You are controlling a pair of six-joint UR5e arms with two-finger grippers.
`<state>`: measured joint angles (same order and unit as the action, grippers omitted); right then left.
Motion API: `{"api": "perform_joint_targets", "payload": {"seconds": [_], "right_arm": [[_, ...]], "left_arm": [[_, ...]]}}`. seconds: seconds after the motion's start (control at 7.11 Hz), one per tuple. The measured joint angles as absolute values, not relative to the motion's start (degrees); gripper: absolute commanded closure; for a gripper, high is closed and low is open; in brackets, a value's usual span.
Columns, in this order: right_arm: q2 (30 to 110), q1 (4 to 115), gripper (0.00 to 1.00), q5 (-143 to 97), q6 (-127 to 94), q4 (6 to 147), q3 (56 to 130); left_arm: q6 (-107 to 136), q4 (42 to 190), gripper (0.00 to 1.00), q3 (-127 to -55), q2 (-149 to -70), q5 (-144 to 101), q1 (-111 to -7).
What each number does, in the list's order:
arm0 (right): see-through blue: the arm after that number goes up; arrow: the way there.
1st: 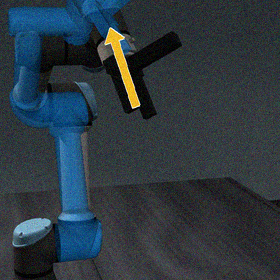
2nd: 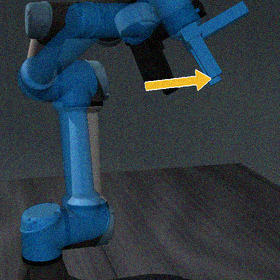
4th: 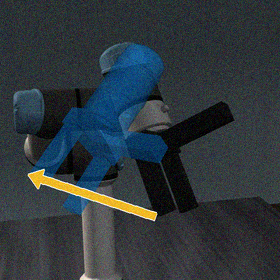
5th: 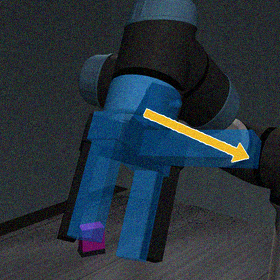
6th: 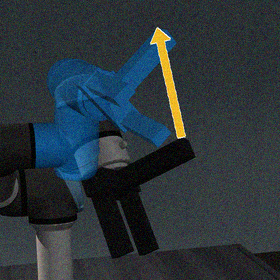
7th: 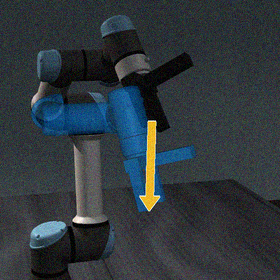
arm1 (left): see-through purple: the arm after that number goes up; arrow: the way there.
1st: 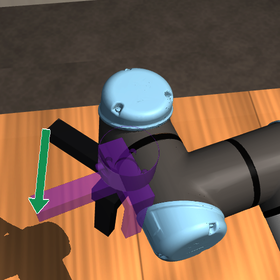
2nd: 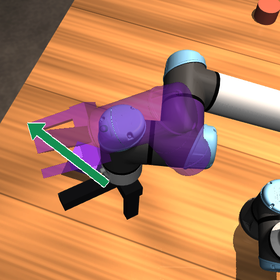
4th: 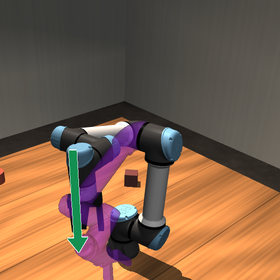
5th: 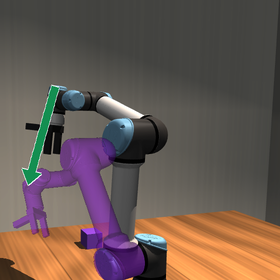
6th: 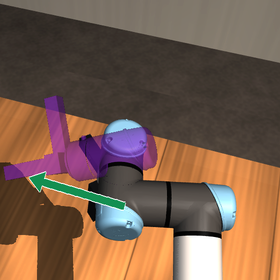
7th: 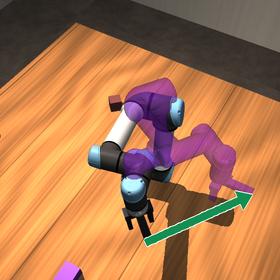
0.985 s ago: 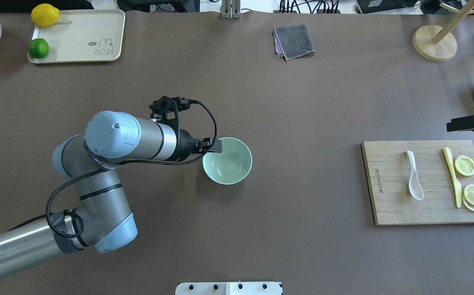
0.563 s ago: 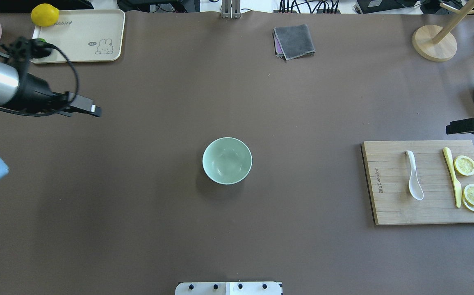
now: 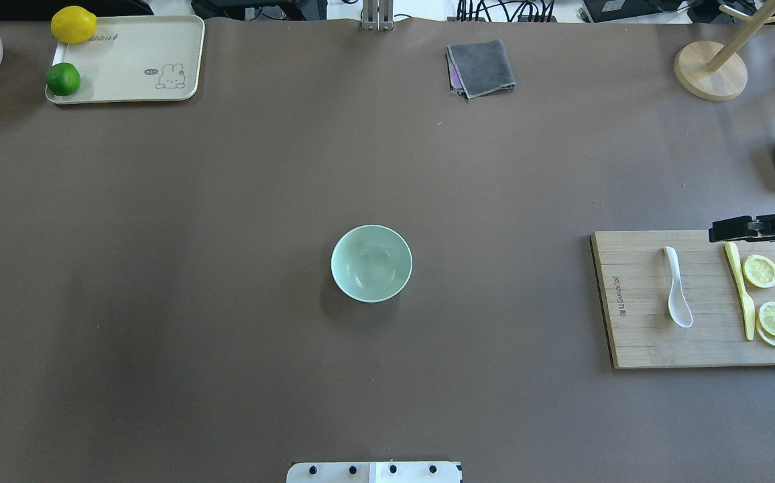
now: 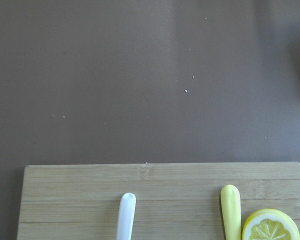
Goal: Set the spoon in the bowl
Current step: 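Withdraw the left gripper from the bowl while the right gripper moves toward the cutting board, then lower the right gripper onto the white spoon and grasp its handle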
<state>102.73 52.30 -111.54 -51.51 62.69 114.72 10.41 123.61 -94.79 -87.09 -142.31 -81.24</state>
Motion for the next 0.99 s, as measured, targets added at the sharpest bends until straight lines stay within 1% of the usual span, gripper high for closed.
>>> {"api": "perform_joint_targets", "payload": {"seconds": [0.14,0.42,0.7,0.99], "right_arm": [[102.47,48.77,0.05,-108.92,-52.93,62.65,113.39],[102.18,44.33,0.17,-106.6,-55.27,62.45,111.79],[102.13,40.89,0.24,-104.61,-60.58,60.74,111.44],[102.07,38.71,0.33,-102.74,-63.97,59.25,110.68]], "left_arm": [[6.81,123.04,0.02,-93.56,-86.54,-142.66,-83.0],[5.11,122.81,0.02,-93.31,-85.89,-142.86,-83.85],[4.94,122.86,0.02,-93.6,-85.49,-142.9,-83.97],[4.92,122.87,0.02,-93.62,-85.44,-142.85,-84.02]]}}
